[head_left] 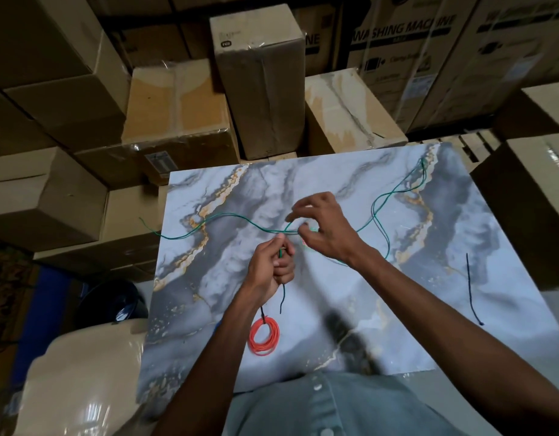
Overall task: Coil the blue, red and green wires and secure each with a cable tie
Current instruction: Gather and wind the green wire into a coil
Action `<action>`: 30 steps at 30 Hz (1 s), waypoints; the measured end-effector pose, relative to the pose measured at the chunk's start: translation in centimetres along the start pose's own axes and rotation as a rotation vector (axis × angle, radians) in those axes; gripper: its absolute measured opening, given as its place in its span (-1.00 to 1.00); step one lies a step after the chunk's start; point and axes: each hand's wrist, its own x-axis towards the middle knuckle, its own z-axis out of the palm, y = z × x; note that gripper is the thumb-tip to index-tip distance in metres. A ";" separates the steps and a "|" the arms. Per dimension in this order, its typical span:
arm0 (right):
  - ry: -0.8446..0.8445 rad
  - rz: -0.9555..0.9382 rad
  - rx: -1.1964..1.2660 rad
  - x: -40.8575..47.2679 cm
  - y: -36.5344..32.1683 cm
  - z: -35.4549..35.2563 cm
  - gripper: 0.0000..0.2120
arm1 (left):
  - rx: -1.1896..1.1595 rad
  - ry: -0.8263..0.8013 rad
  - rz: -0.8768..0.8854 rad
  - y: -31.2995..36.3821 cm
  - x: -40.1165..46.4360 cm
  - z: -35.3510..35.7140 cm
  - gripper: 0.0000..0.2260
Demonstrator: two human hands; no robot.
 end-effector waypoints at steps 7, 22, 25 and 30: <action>-0.139 0.066 0.171 -0.8 -0.5 -2.6 -0.87 | -0.247 -0.185 -0.095 0.4 -2.3 0.1 -0.71; -0.066 0.294 0.043 -4.0 -0.9 -1.7 -0.72 | -0.323 -0.377 -0.221 -0.3 -7.2 2.7 -0.69; -0.280 0.159 0.062 -5.9 -1.8 -1.7 -0.54 | -0.311 -0.381 -0.252 -0.6 -7.7 2.5 -0.65; -0.267 -0.003 0.192 -7.2 -4.1 -2.5 -0.67 | -0.294 -0.400 -0.274 -1.0 -8.6 2.0 -0.65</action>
